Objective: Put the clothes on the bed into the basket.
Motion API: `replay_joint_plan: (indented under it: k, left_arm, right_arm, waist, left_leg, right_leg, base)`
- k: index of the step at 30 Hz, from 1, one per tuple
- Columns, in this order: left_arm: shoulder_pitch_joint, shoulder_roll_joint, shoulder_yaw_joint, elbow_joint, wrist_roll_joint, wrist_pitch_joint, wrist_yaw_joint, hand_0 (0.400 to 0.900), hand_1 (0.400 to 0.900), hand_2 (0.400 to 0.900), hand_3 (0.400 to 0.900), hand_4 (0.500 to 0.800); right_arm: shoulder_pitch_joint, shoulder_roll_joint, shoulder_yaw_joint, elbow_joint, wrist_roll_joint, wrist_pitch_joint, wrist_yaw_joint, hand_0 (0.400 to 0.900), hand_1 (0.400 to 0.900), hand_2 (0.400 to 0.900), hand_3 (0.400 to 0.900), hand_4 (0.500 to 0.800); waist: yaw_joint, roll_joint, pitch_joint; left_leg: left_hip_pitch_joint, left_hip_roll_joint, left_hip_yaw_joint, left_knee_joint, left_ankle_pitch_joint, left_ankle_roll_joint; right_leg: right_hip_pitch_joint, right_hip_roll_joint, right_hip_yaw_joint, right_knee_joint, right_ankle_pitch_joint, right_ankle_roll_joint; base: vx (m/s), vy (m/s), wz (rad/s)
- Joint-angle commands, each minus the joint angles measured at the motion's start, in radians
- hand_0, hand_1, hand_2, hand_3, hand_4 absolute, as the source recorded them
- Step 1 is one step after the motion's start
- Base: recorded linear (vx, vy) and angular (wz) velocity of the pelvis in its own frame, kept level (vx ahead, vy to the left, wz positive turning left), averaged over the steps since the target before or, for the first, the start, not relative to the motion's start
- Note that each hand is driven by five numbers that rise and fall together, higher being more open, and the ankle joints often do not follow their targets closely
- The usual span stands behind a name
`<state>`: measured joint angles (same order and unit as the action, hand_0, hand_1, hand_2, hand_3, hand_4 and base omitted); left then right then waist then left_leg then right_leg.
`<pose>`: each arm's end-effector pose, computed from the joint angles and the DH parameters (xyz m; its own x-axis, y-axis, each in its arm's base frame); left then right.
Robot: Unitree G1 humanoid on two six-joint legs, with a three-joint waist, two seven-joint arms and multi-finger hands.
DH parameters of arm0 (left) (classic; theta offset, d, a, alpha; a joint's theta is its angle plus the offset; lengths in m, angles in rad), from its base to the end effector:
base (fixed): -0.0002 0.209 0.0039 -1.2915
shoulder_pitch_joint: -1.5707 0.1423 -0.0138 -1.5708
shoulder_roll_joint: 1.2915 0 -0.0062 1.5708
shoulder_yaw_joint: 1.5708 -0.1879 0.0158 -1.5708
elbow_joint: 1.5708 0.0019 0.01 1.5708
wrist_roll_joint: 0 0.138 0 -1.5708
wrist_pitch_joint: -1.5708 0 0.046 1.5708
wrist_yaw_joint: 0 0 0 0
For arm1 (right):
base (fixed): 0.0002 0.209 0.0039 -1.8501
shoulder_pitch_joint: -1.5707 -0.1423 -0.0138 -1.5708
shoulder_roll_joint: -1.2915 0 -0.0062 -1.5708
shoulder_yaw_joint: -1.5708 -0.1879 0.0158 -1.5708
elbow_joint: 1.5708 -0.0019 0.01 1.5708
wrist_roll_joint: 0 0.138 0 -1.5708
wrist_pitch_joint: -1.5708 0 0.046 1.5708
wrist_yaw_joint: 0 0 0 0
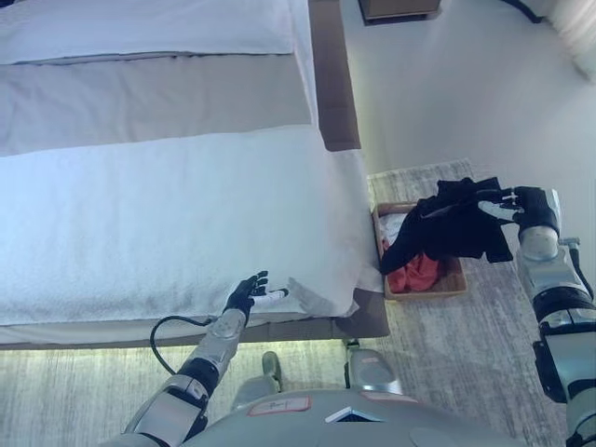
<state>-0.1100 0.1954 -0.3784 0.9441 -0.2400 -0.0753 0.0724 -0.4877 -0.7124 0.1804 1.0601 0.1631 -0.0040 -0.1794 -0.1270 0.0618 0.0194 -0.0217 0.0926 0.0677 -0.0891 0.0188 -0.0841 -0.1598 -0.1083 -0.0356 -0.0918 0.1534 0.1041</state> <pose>0.1526 0.1685 -0.0923 0.6958 -0.0174 -0.7180 0.1533 0.9803 0.1248 0.2472 -0.3411 0.0427 0.7794 -0.5516 -0.2972 0.2721 0.7252 -0.6325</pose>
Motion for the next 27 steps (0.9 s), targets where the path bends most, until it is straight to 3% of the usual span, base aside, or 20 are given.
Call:
replay_joint_plan:
  k: [1,2,19,27]
  left_arm:
    - [-0.091,0.033,-0.016,0.030,0.011,-0.041,0.000,0.900,0.900,0.900,0.900,0.800]
    - [-0.092,0.031,-0.018,0.032,0.011,-0.041,0.001,0.900,0.900,0.900,0.900,0.800]
    - [-0.094,0.024,-0.018,0.041,0.013,-0.035,0.016,0.900,0.900,0.900,0.900,0.800]
    - [-0.088,0.027,0.000,0.051,0.021,-0.036,0.024,0.900,0.900,0.900,0.900,0.800]
  right_arm:
    - [-0.189,-0.067,0.009,0.088,0.034,-0.056,-0.016,0.818,0.818,0.818,0.818,0.751]
    - [-0.197,-0.064,0.014,0.107,0.032,-0.054,-0.016,0.900,0.900,0.900,0.900,0.800]
    - [-0.239,-0.054,0.039,0.179,0.016,-0.037,-0.029,0.900,0.900,0.900,0.900,0.800]
    - [-0.208,-0.045,0.023,0.094,0.008,-0.044,-0.047,0.900,0.900,0.900,0.900,0.800]
  waist:
    - [0.014,-0.084,-0.010]
    - [0.017,-0.083,-0.009]
    - [0.025,-0.082,-0.014]
    - [0.020,-0.084,-0.020]
  left_leg:
    - [0.007,0.002,0.012,0.002,-0.044,0.002]
    - [0.005,0.002,0.009,0.002,-0.042,0.001]
    - [0.003,0.008,-0.010,0.002,-0.040,-0.001]
    - [0.010,0.007,-0.006,0.002,-0.044,0.000]
  right_leg:
    - [0.015,-0.048,0.019,0.005,-0.017,0.065]
    - [0.015,-0.048,0.017,0.005,-0.017,0.064]
    - [0.036,-0.044,-0.006,0.005,-0.032,0.058]
    - [0.041,-0.045,-0.002,0.005,-0.032,0.059]
  base:
    - [0.00,-0.024,0.09]
    - [0.00,-0.026,0.09]
    - [0.00,-0.010,0.03]
    - [0.00,0.004,-0.03]
